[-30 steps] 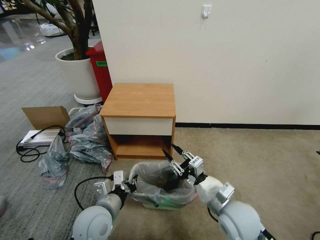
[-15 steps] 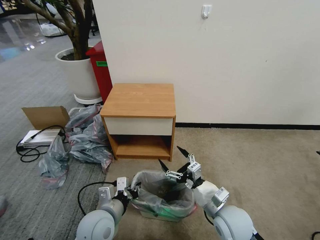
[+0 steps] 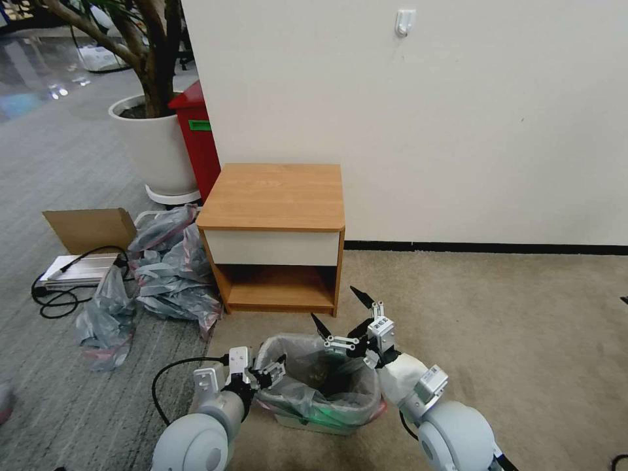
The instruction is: Pick up the garbage bag from the table and place it over the trash can.
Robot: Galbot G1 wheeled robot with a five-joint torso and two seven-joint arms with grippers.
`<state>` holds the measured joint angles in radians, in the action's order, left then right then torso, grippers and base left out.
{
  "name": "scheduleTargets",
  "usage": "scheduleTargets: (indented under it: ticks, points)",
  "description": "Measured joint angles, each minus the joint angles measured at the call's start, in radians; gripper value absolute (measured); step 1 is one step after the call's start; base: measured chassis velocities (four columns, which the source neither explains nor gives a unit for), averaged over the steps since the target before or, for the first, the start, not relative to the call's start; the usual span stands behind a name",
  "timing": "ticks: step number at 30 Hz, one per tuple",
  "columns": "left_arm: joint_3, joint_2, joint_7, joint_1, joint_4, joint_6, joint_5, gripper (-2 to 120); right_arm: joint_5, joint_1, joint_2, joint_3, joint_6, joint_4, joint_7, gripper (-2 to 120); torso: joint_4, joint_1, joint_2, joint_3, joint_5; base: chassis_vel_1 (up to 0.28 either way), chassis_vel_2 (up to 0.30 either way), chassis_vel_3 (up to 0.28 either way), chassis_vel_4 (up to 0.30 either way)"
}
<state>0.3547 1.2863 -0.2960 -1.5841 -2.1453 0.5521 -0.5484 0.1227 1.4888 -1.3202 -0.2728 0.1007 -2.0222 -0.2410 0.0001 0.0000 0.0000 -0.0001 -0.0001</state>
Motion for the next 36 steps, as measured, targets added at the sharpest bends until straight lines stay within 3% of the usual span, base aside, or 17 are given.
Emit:
scheduleTargets:
  ticks: [6, 8, 9, 11, 12, 17, 23, 36]
  points:
    - [0.018, 0.000, 0.030, -0.011, -0.005, -0.090, 0.115, 99, -0.027, 0.030, -0.029, 0.006, -0.049, -0.014, 0.174, 100, 0.0000, 0.000, 0.000, 0.000, 0.0000, 0.000, 0.000, 0.000, 0.000]
    - [0.067, -0.009, 0.080, -0.011, 0.018, -0.293, 0.251, 100, -0.068, 0.079, -0.065, 0.008, -0.102, -0.014, 0.360, 100, -0.0002, 0.000, 0.000, 0.000, 0.0001, 0.000, 0.000, 0.000, 0.000]
    - [0.067, -0.009, 0.080, -0.011, 0.018, -0.293, 0.251, 100, -0.068, 0.079, -0.065, 0.008, -0.102, -0.014, 0.360, 100, -0.0002, 0.000, 0.000, 0.000, 0.0001, 0.000, 0.000, 0.000, 0.000]
    - [0.092, -0.032, 0.109, -0.009, 0.052, -0.435, 0.283, 100, -0.144, 0.106, -0.085, -0.033, -0.076, 0.019, 0.411, 100, -0.0002, 0.000, 0.000, 0.000, 0.0000, 0.000, 0.000, 0.000, 0.000]
    - [0.103, -0.036, 0.120, -0.018, 0.067, -0.469, 0.284, 100, -0.165, 0.127, -0.099, -0.058, -0.045, 0.028, 0.417, 100, -0.0002, 0.000, 0.000, 0.000, 0.0000, 0.000, 0.000, 0.000, 0.000]
    - [0.116, -0.029, 0.146, -0.040, 0.111, -0.556, 0.318, 95, -0.168, 0.170, -0.125, -0.085, 0.015, 0.035, 0.428, 100, 0.0000, 0.000, 0.000, 0.000, -0.0001, 0.000, 0.000, 0.000, 0.000]
    - [0.113, -0.029, 0.169, -0.052, 0.123, -0.593, 0.350, 99, -0.169, 0.181, -0.139, -0.115, 0.080, 0.052, 0.402, 100, -0.0001, 0.000, 0.000, 0.000, 0.0000, 0.000, 0.000, 0.000, 0.000]
    - [0.113, -0.028, 0.173, -0.054, 0.123, -0.593, 0.353, 100, -0.168, 0.178, -0.139, -0.118, 0.084, 0.053, 0.393, 100, -0.0001, 0.000, 0.000, 0.000, 0.0001, 0.000, 0.000, 0.000, 0.000]
